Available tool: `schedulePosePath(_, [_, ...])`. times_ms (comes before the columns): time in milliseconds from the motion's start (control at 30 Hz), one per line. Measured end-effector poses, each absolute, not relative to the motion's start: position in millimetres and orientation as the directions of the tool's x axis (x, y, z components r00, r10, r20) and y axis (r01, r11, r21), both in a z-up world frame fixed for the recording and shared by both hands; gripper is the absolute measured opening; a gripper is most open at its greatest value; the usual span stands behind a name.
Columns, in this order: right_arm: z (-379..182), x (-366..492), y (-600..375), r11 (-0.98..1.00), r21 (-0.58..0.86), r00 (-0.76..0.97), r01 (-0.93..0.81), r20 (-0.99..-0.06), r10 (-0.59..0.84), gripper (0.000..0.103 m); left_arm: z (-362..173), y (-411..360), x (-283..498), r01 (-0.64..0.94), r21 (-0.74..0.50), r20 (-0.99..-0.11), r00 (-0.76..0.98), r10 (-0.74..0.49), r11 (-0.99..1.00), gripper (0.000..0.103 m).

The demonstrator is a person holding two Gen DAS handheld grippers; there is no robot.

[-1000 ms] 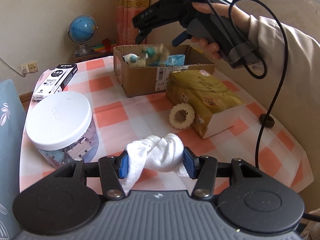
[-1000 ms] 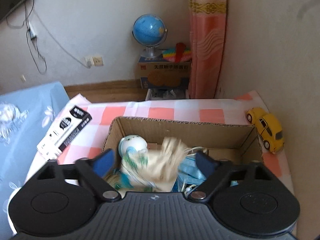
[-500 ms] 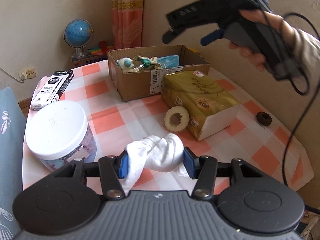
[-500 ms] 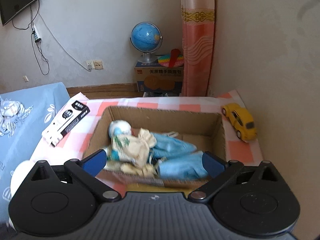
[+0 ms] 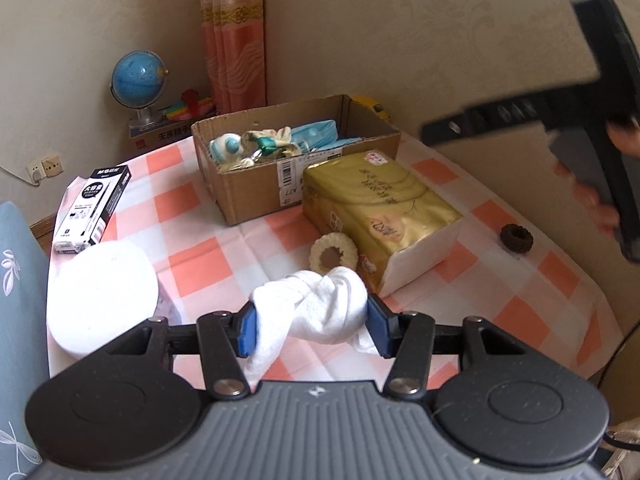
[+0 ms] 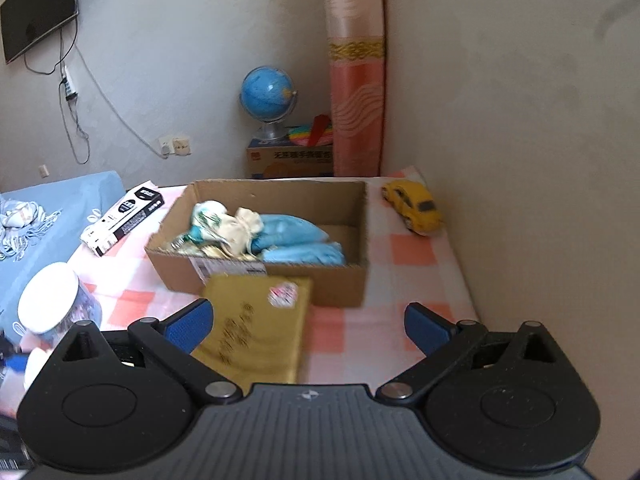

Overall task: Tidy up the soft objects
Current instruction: 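Withdraw the right tool from the box while the left holds the white sock, then carry the white sock into the box and open the left tool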

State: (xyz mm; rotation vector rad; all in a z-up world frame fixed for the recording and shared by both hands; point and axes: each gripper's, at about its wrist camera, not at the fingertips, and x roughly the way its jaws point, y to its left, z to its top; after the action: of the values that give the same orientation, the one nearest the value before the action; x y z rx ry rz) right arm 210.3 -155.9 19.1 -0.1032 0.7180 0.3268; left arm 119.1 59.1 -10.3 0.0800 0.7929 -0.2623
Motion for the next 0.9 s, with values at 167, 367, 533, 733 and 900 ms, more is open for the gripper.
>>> schedulePosePath(167, [8.6, 186.7, -178.1, 0.955, -0.006, 0.73, -0.297, -0.646, 0.223, 0.103, -4.8, 52.0, 127.9, 0.281, -0.028, -0.721, 0.659, -0.214, 0.959, 0.052])
schedulePosePath(367, [-3.9, 165.0, -196.7, 0.961, -0.001, 0.746, -0.275, -0.631, 0.213, 0.103, 13.8, 42.0, 156.4, 0.313, -0.006, -0.705, 0.673, -0.226, 0.95, 0.053])
schedulePosePath(533, [-11.1, 150.7, -200.4, 0.959, -0.024, 0.76, -0.284, -0.615, 0.21, 0.103, 27.5, 28.5, 204.4, 0.328, 0.015, -0.683, 0.693, -0.23, 0.945, 0.053])
schedulePosePath(733, [-15.6, 140.4, -202.6, 0.958, -0.049, 0.774, -0.282, -0.602, 0.197, 0.103, 32.9, 5.1, 272.7, 0.358, 0.023, -0.689, 0.682, -0.245, 0.933, 0.053])
schedulePosePath(900, [-17.1, 137.4, -212.4, 0.966, -0.015, 0.775, -0.256, -0.6, 0.196, 0.103, 31.3, -15.7, 320.3, 0.376, 0.029, -0.693, 0.675, -0.252, 0.926, 0.053])
